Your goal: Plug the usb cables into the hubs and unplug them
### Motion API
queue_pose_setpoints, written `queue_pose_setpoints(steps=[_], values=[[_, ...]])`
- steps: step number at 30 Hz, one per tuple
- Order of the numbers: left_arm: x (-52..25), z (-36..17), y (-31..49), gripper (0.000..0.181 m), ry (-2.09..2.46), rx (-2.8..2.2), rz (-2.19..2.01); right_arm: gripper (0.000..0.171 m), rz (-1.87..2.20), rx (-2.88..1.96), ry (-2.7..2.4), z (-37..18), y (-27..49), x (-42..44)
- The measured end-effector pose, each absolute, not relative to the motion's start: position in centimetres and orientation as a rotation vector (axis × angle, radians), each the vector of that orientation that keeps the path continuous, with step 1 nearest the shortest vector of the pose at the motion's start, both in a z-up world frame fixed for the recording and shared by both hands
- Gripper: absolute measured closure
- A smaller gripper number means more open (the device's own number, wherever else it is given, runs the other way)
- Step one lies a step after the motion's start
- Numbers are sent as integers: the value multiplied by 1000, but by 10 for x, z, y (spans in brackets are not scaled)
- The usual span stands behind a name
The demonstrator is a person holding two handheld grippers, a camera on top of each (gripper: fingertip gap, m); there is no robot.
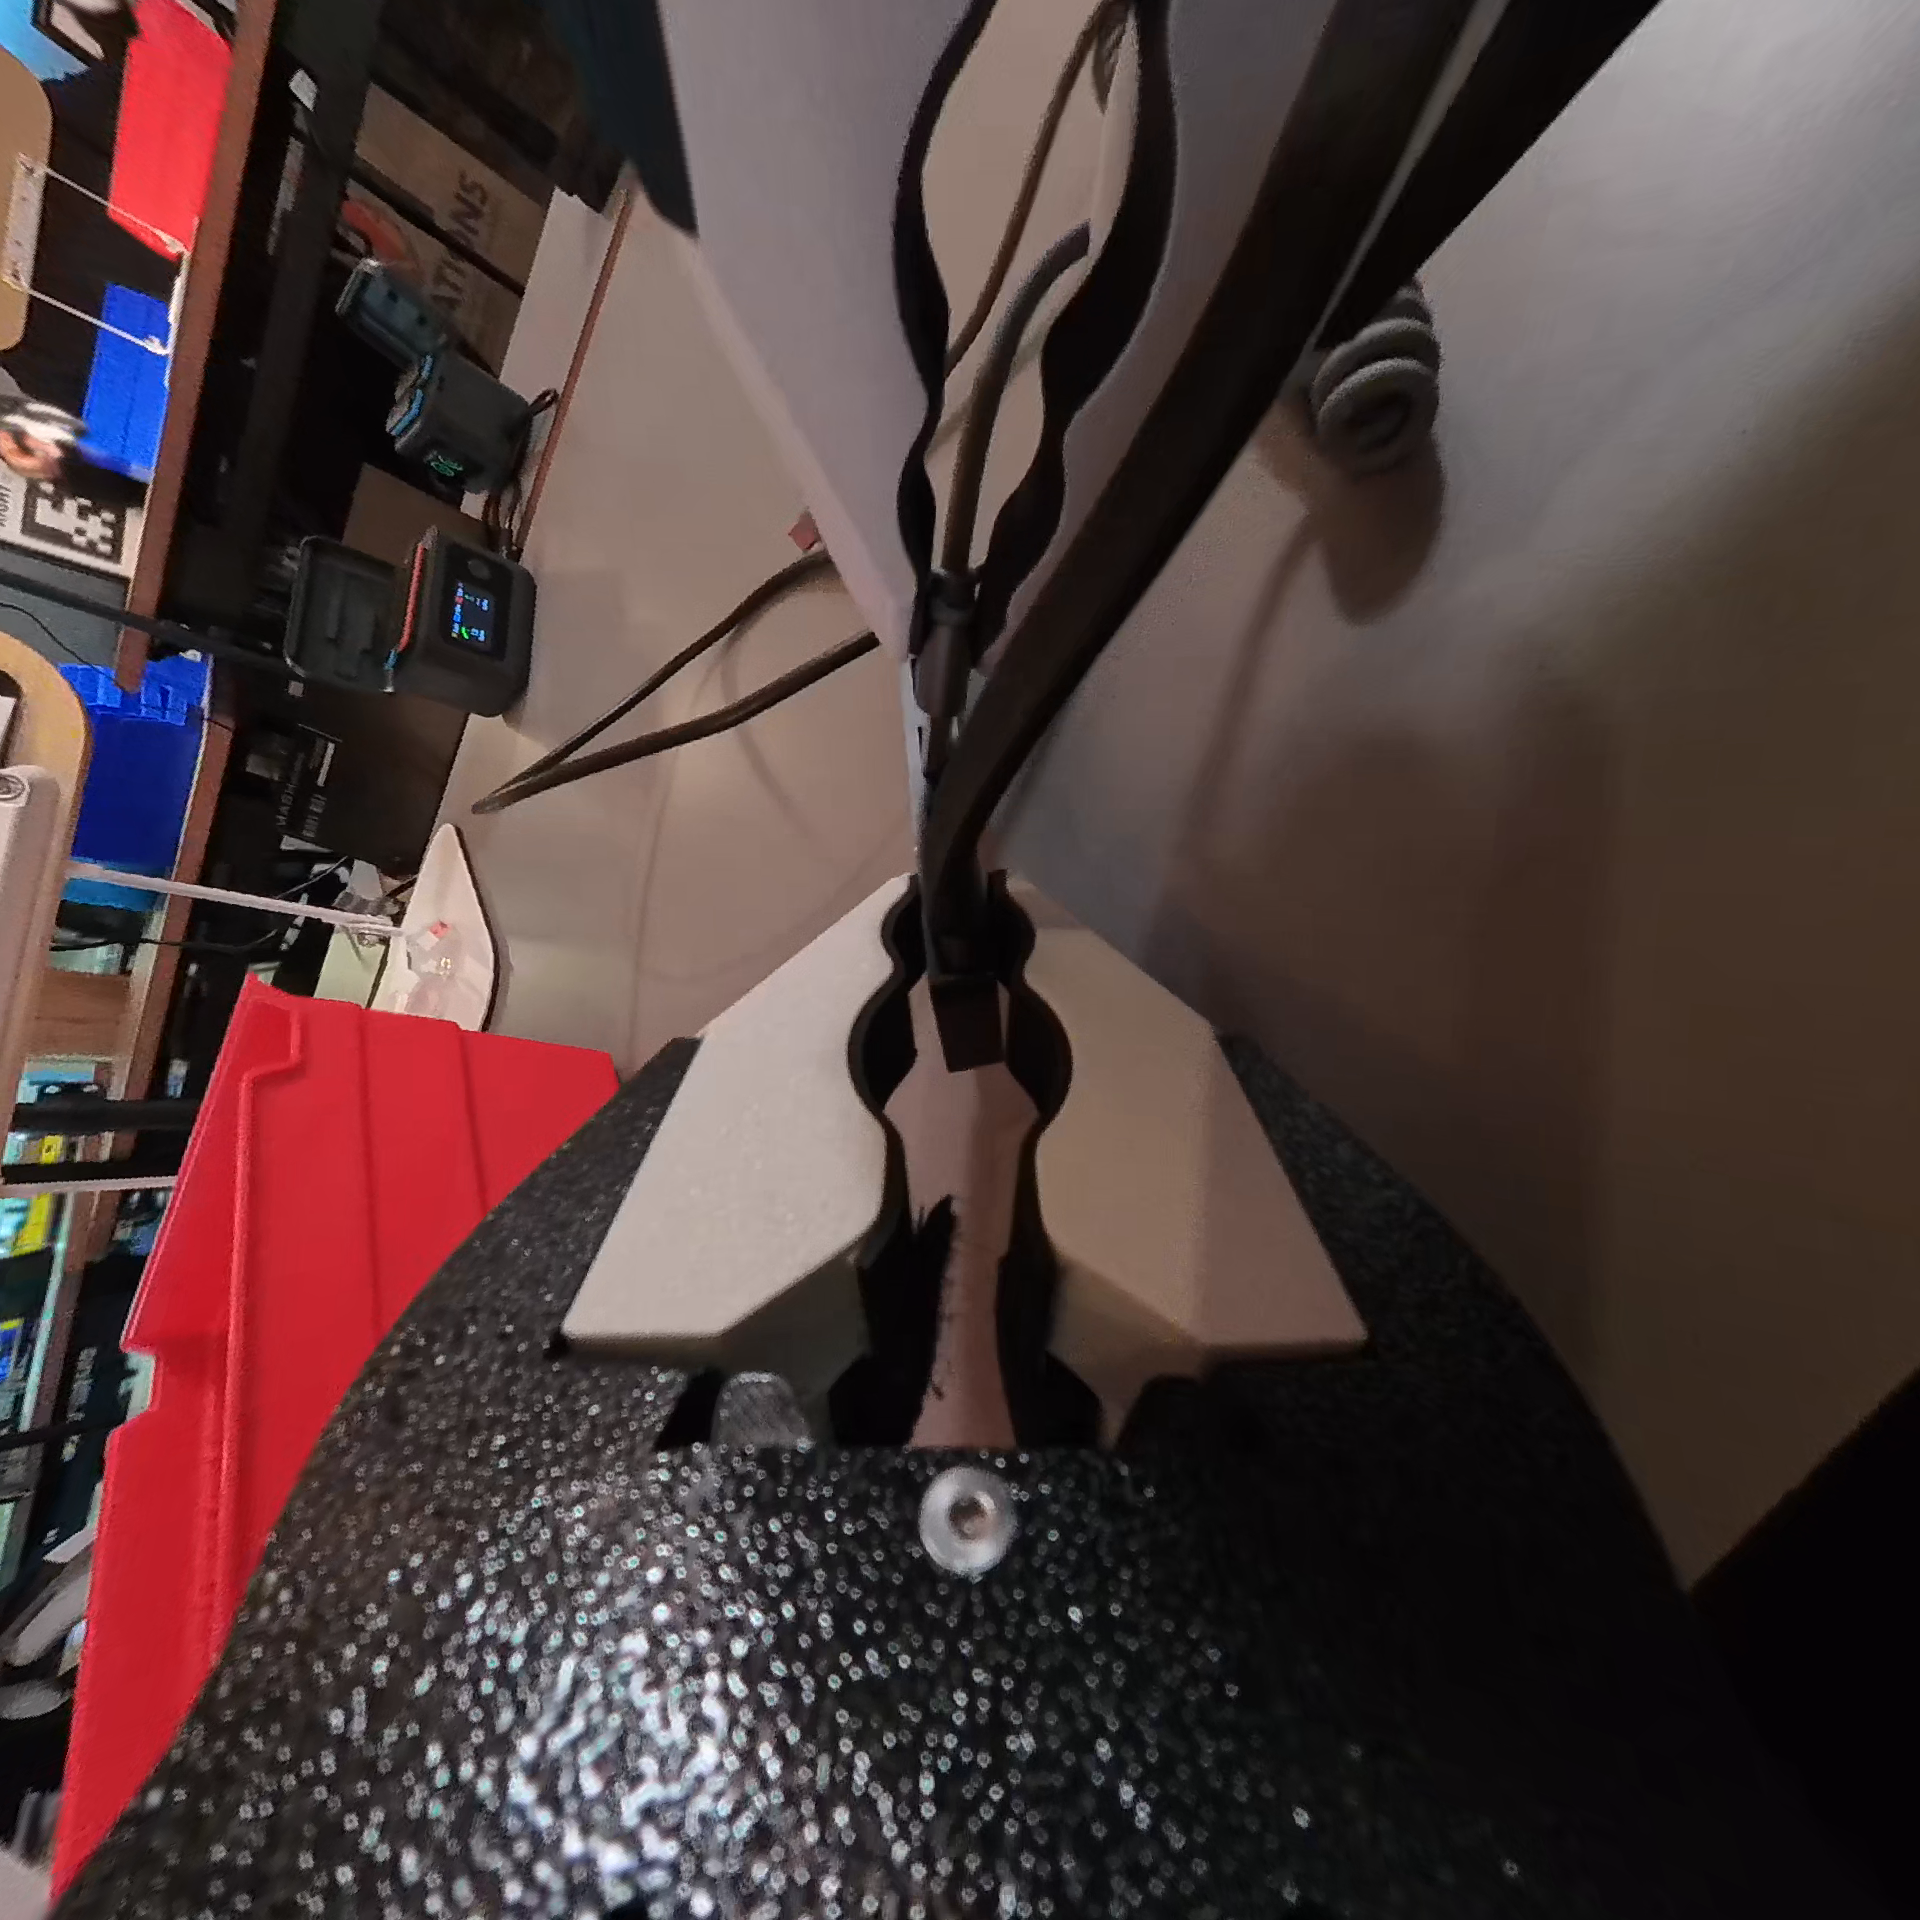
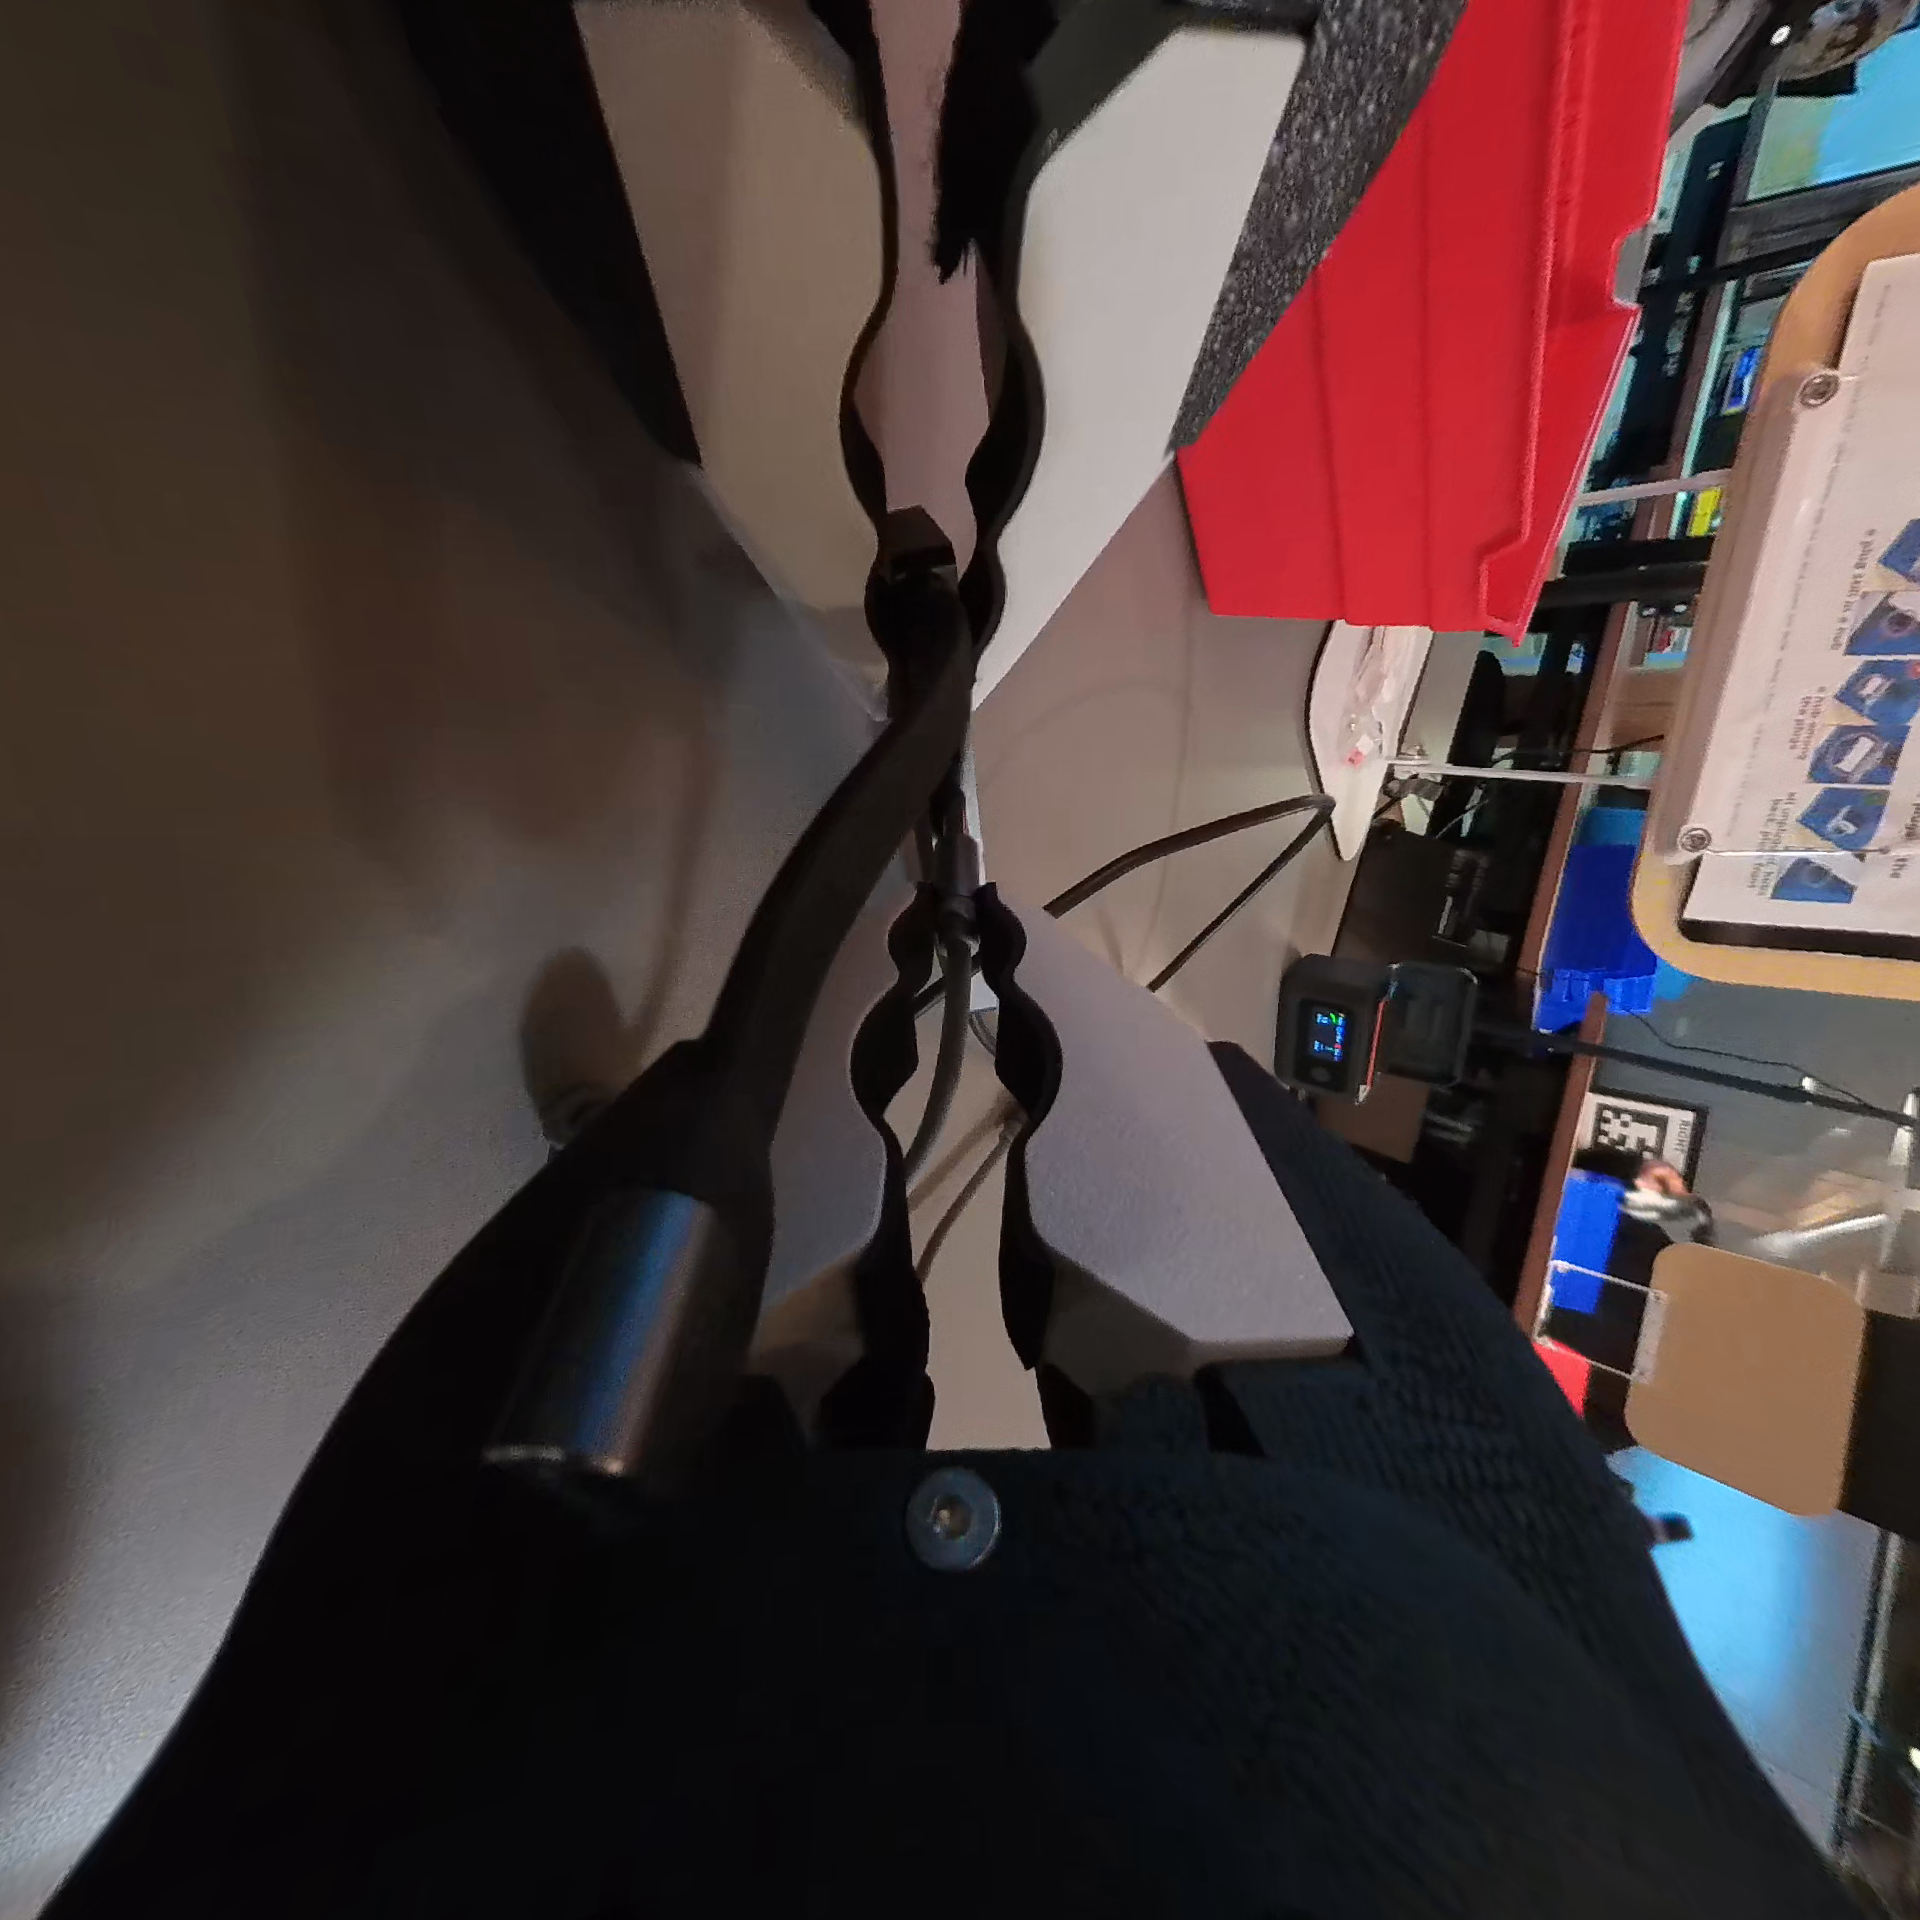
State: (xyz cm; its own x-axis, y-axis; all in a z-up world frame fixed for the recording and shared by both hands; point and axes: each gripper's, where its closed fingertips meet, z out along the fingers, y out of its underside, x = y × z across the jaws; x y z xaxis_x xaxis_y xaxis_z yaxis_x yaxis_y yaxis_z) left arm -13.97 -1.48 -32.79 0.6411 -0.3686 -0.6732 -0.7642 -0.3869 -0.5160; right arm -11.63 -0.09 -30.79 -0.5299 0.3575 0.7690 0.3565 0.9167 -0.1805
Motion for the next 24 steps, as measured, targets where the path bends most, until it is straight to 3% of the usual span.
queue_pose_setpoints(steps=[16, 20, 22, 23, 24], values=[[-135, -325, -22, 168, 1059, -1801, 565, 165, 251, -529, -2056, -312, 0, -111], [-145, -336, -18, 147, 1068, -1876, 532, 165, 321, -579, -2021, -308, 11, -111], [-151, -335, -15, 145, 1070, -1886, 541, 165, 320, -591, -2016, -308, 16, -111], [-152, -334, -14, 145, 1083, -1887, 537, 165, 327, -595, -2009, -307, 17, -111], [-152, -335, -14, 156, 1105, -1883, 534, 165, 356, -600, -1992, -305, 16, -112]])
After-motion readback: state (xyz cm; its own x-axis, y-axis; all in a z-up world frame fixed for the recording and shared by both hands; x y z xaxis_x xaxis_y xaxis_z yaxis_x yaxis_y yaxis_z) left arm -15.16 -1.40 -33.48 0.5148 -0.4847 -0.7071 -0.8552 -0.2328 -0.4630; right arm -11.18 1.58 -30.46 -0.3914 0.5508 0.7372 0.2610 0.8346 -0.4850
